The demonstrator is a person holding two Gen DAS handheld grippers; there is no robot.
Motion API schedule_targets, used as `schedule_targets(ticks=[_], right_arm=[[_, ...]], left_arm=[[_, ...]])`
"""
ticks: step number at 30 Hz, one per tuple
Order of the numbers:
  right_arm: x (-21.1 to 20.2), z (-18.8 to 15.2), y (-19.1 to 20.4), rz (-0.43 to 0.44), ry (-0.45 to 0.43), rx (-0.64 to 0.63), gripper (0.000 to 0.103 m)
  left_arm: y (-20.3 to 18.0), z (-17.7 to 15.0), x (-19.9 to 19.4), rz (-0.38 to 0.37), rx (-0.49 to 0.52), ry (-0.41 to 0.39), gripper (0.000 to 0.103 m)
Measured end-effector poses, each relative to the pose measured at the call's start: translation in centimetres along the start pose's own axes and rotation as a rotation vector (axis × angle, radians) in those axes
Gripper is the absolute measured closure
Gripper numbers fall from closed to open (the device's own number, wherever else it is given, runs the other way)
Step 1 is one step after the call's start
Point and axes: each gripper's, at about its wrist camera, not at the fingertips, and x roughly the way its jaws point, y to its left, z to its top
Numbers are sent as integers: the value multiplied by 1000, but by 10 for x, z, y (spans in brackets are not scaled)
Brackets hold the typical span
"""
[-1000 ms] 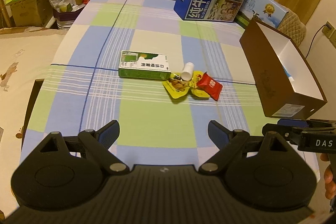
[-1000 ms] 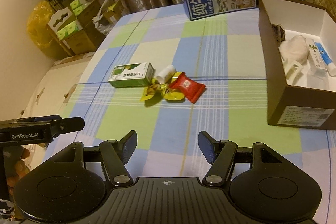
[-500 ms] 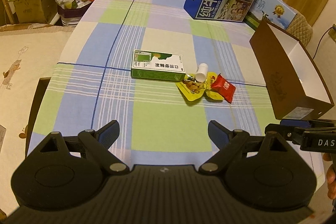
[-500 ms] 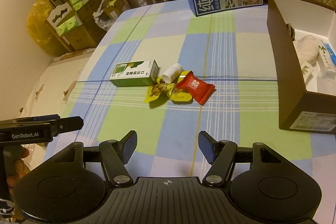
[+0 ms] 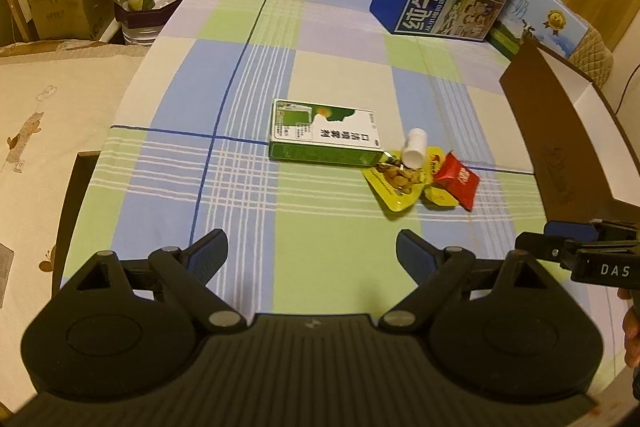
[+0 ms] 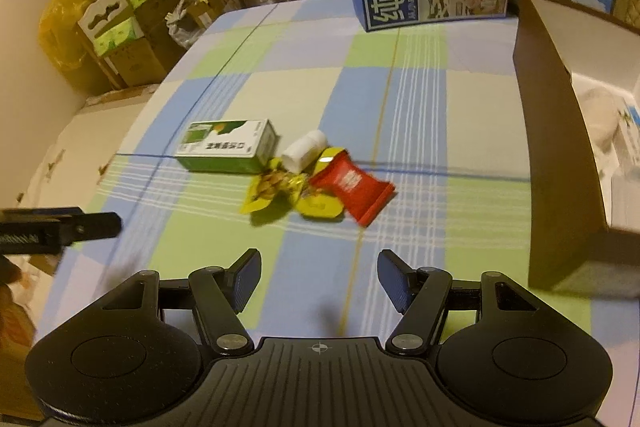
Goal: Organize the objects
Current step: 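Lower the right tool onto the red candy packet and close it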
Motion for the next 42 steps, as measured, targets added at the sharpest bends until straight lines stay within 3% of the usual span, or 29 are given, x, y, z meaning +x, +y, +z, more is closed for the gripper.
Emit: schedule_targets(ticks=[7,13,18,29,30,31,34,37,42], right_arm=[[27,12,-17,0,-41,-43,41],[53,22,-11,-12,-60,-206,42],[79,27,-5,-23,-37,-310,46],[115,33,-12,-20,27,-414,53],[116,33,-12,-17,31,-423,55],[117,33,-12,-11,36,-429,65],[115,33,-16,17,47,-414,77],[109,32,-22,27,51,-357,78],[90,28,-40,29,40,-158,78]], left_arm=[[8,11,22,32,12,9,14],[14,21,39,49,29,15,14],[19,30,52,60,36,18,14],[20,41,70,43,124,15,14],[19,43,72,35,144,13,14],[18,45,74,29,167,12,14],[14,50,79,10,235,5,14],[9,56,84,-10,313,-5,14],[-2,68,100,-53,490,-19,14]])
